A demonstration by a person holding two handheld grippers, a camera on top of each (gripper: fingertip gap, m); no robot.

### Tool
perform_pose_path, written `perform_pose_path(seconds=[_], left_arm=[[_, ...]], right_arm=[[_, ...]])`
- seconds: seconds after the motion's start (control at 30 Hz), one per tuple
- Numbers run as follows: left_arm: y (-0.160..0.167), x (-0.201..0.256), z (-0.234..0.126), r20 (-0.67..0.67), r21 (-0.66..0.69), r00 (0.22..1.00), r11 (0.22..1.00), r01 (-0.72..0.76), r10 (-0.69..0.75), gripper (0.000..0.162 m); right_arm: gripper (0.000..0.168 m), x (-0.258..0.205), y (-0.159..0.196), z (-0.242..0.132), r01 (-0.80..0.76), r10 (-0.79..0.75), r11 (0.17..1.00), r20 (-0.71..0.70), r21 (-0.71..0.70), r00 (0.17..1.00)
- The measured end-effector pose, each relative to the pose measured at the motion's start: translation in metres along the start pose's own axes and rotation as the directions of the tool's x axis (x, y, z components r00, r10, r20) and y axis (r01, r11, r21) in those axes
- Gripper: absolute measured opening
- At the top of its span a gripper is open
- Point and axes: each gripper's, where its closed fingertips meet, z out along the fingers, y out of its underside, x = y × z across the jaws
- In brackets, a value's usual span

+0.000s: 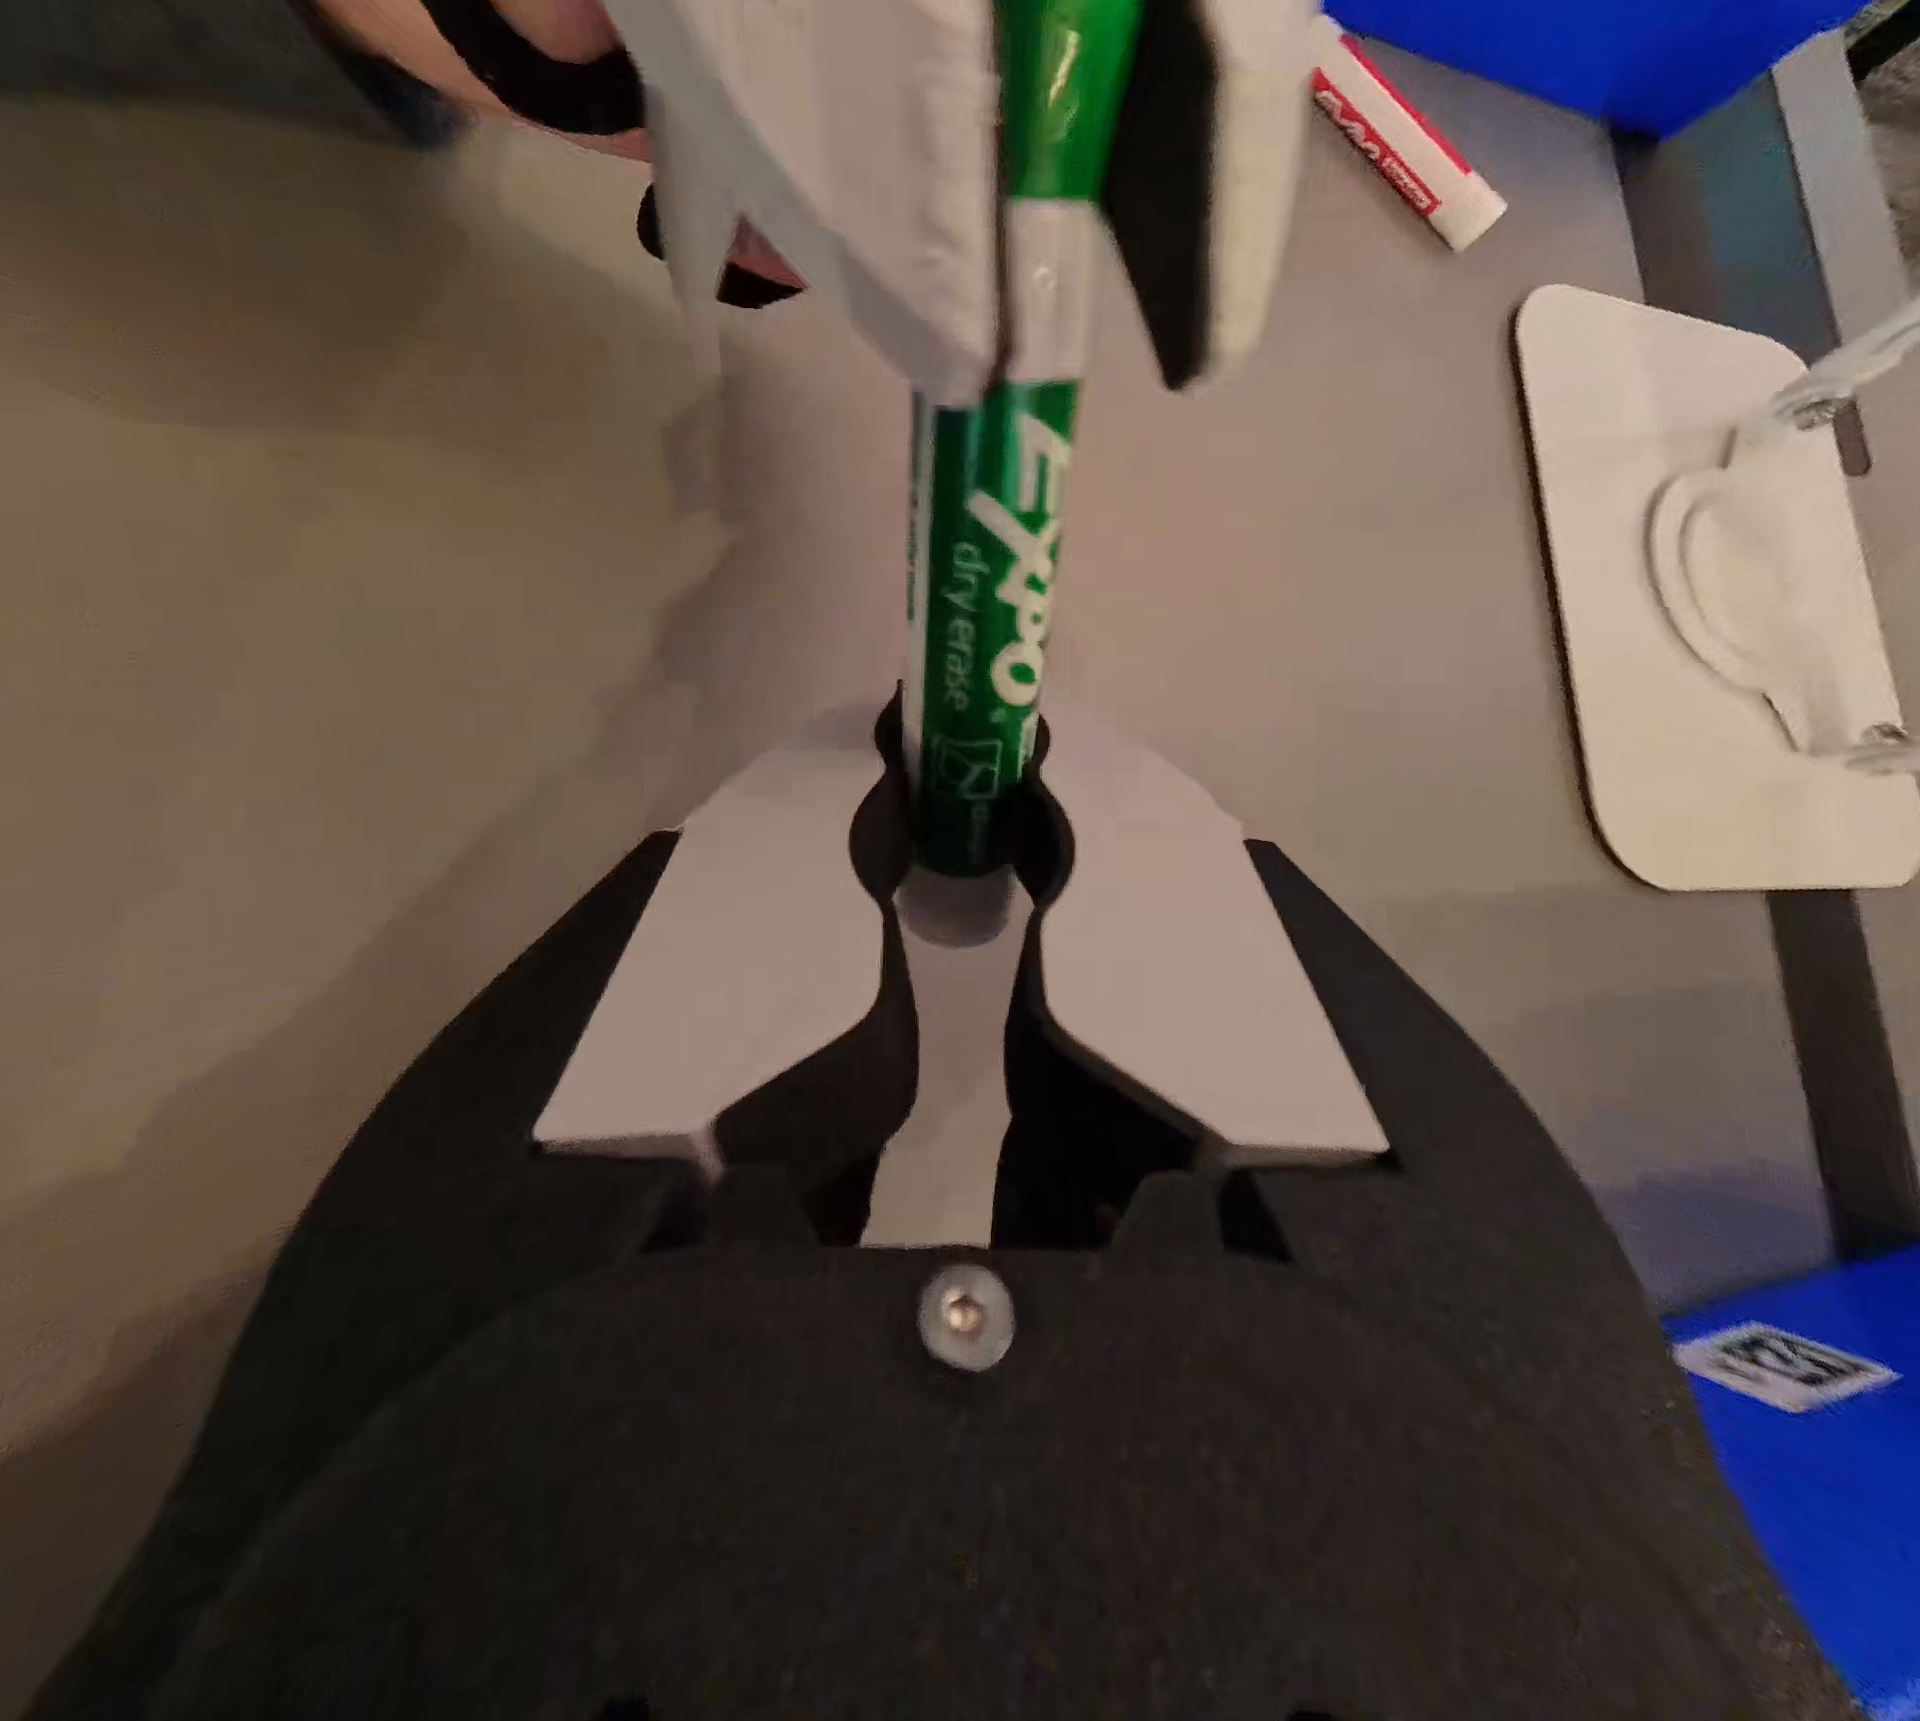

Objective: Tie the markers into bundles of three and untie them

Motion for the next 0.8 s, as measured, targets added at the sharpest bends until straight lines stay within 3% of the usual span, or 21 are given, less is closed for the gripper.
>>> perform_pose_path(seconds=[0.07,0.13,0.23,0.3,0.37,0.4,0.57,0.63,0.7,0.8], left_arm=[[-0.001,-0.01,-0.005,0.051,-0.021,0.998,1.0,-0.023,0.024,0.045],[-0.003,-0.025,-0.021,0.108,-0.021,0.994,1.0,-0.017,0.019,0.047],[0.001,-0.058,-0.053,0.262,-0.061,0.965,0.998,-0.011,0.026,0.047],[0.017,-0.094,-0.08,0.439,-0.222,0.892,0.975,-0.011,0.11,0.053],[0.034,-0.133,-0.108,0.579,-0.402,0.782,0.915,0.03,0.229,0.058],[0.043,-0.154,-0.12,0.624,-0.478,0.731,0.875,0.076,0.277,0.061],[0.092,-0.228,-0.148,0.62,-0.754,0.635,0.572,0.323,0.46,0.069],[0.116,-0.244,-0.162,0.626,-0.779,0.612,0.413,0.471,0.483,0.058],[0.114,-0.255,-0.159,0.643,-0.766,0.581,0.399,0.505,0.499,0.053],[0.12,-0.256,-0.154,0.726,-0.687,0.56,0.395,0.61,0.399,0.038]], right_arm=[[0.02,0.028,0.004,-0.026,-0.001,-0.001,1.0,-0.107,-0.018,0.994],[0.015,0.078,0.018,-0.067,-0.054,0.039,0.998,-0.291,-0.044,0.956],[0.015,0.155,0.069,-0.133,-0.217,0.123,0.97,-0.545,-0.111,0.83],[0.015,0.185,0.114,-0.156,-0.341,0.186,0.928,-0.603,-0.151,0.775],[0.039,0.201,0.157,-0.163,-0.466,0.245,0.86,-0.631,-0.211,0.736],[0.041,0.207,0.167,-0.167,-0.467,0.226,0.857,-0.656,-0.217,0.72],[0.036,0.197,0.155,-0.166,-0.431,0.227,0.891,-0.684,-0.142,0.694],[0.034,0.183,0.143,-0.157,-0.383,0.198,0.913,-0.663,-0.144,0.722],[0.029,0.172,0.132,-0.153,-0.339,0.17,0.931,-0.659,-0.136,0.733],[0.028,0.157,0.115,-0.143,-0.307,0.176,0.945,-0.622,-0.11,0.763]])
